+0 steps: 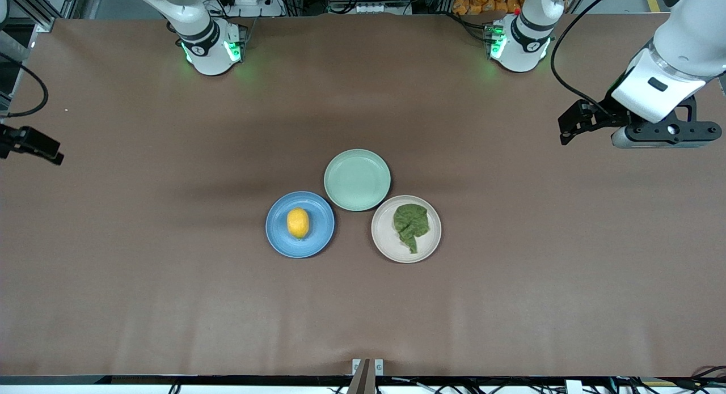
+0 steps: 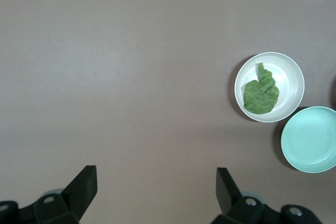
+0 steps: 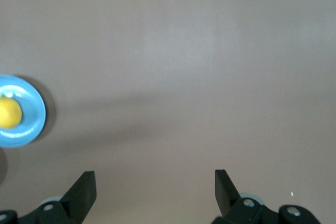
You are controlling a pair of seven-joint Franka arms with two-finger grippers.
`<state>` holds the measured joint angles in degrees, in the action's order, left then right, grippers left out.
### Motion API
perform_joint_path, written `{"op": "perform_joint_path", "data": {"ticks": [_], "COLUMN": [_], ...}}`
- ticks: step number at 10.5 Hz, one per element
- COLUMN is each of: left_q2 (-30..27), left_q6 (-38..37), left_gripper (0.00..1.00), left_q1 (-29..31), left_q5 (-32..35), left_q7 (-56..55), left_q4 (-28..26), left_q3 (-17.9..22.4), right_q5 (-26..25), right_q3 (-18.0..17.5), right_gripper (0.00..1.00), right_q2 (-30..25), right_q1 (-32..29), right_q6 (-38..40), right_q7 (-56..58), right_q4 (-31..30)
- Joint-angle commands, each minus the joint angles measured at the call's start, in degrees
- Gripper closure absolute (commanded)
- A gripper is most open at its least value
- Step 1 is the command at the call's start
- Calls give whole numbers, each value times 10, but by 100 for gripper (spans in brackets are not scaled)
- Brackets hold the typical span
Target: Place lemon and lettuce in plates
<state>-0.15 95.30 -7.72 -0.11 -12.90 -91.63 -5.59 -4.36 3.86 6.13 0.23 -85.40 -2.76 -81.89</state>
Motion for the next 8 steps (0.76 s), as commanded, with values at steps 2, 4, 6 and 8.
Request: {"op": "perform_joint_path", "data": {"ticks": [2, 4, 6, 8], "left_q2": [-5, -4, -5, -5], "left_q6": [-13, -12, -12, -12], "left_gripper": [0, 0, 0, 0], "left_q1": [2, 2, 2, 2], "left_q5": [-3, -3, -3, -3], "left_q7": [8, 7, 7, 8], "left_q4": [5, 5, 5, 5], "left_q3": [-1, -1, -1, -1], "right_q5": [-3, -4, -5, -7], "right_q3": [1, 2, 2, 2], "right_gripper": [0, 0, 0, 0], "right_q2": [-6, -26, -49, -46], "right_q1": [6, 7, 7, 6], "right_q6": [27, 0, -35, -39], "right_q7": [1, 1, 2, 1], "right_q4": [-5, -40, -77, -71]}}
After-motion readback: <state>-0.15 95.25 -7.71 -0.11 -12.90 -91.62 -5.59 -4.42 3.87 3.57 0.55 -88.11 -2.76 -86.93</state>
